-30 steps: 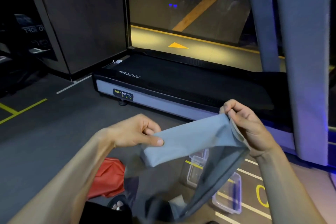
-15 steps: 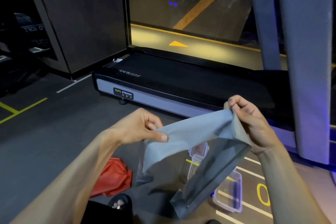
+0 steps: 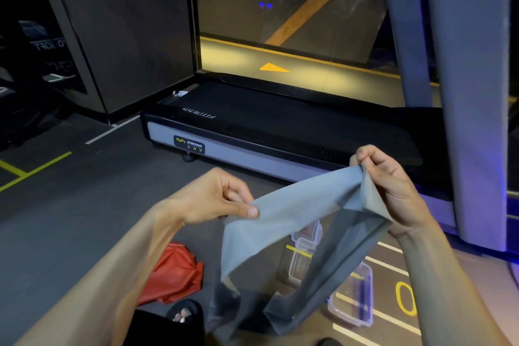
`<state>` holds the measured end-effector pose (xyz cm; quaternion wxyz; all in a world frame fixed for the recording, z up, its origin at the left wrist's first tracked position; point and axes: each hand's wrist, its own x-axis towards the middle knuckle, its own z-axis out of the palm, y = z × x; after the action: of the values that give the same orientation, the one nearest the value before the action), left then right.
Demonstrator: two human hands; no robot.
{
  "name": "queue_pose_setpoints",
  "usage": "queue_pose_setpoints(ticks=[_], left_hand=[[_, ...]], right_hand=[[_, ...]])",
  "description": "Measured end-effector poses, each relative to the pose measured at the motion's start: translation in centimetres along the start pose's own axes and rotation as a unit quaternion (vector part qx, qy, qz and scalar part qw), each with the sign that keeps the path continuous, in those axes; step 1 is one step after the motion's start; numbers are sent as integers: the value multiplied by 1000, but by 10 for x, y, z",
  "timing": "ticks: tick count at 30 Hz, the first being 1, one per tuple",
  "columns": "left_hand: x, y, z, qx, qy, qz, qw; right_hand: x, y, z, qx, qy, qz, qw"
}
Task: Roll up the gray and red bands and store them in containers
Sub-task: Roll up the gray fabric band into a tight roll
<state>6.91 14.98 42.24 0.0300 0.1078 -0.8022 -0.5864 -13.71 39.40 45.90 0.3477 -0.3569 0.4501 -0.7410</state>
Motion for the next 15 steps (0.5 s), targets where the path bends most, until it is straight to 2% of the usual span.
queue_pose_setpoints(ticks=[10,13,15], left_hand=[[-1,1,0,-2,-10,19,1000],[-2,3,-2,-37,-31,22,999],[-6,8,-4,-106,-58,31,992]], right_hand=[[0,0,-6,-18,15,5,1000],[0,2,-11,-61,22,0,998],[0,6,-12,-78,20,0,997]])
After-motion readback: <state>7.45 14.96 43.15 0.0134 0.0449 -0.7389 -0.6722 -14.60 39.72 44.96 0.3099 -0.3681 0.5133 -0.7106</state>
